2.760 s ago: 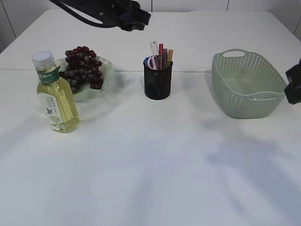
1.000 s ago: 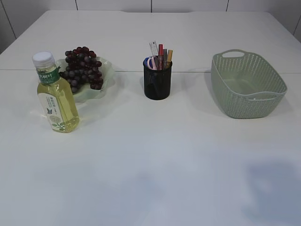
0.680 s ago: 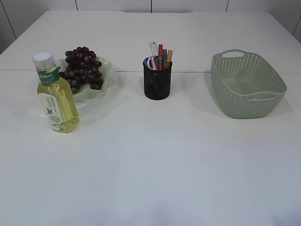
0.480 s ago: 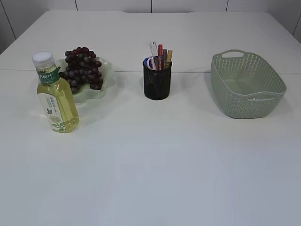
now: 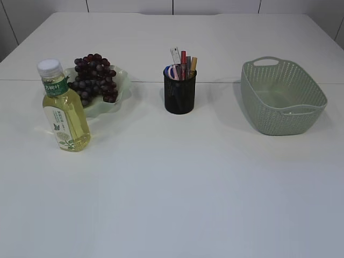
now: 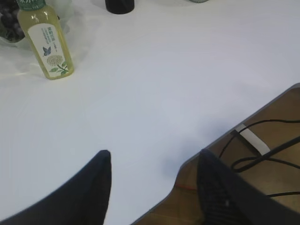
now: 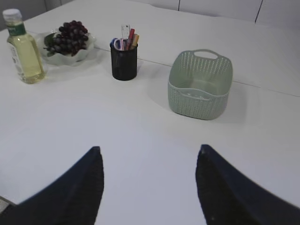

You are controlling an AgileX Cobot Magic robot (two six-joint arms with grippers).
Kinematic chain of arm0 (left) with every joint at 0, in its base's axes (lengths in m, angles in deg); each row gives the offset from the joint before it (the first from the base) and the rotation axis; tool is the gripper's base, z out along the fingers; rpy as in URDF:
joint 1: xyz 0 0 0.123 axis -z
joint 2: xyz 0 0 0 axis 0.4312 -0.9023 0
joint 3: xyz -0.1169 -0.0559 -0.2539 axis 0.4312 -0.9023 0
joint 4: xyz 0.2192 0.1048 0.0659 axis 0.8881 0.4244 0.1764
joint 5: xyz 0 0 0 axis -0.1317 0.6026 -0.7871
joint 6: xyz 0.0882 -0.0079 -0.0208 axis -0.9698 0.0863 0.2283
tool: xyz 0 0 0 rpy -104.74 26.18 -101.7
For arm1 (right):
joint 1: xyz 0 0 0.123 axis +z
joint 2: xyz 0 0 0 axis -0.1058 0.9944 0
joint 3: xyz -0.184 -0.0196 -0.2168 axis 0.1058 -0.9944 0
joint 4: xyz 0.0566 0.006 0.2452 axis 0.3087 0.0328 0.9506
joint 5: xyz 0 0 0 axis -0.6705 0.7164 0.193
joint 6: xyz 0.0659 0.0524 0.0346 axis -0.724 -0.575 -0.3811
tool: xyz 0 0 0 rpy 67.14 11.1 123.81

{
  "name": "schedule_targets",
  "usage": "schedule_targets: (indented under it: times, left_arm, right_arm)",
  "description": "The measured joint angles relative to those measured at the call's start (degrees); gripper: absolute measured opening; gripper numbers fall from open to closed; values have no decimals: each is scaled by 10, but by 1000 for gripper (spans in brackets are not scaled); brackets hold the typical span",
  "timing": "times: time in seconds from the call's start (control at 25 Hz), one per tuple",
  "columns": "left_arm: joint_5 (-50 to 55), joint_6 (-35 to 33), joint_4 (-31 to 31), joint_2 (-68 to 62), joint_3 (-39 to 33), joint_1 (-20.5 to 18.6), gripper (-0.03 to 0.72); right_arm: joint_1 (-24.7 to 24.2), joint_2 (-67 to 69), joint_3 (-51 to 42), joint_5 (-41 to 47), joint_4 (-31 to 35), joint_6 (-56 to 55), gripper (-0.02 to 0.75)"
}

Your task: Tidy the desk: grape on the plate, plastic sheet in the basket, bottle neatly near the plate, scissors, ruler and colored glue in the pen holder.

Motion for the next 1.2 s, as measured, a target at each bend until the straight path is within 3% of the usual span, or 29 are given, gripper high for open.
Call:
schedule_targets:
  times: [0.4, 1.2]
  left_arm:
    - [-34, -13, 14, 0, -21, 0, 426]
    - [-35, -13, 17, 0, -22, -2, 426]
  right_arm:
    - [0, -1, -118, -54, 31, 4, 490]
    - [-2, -1, -139, -28, 46, 23, 490]
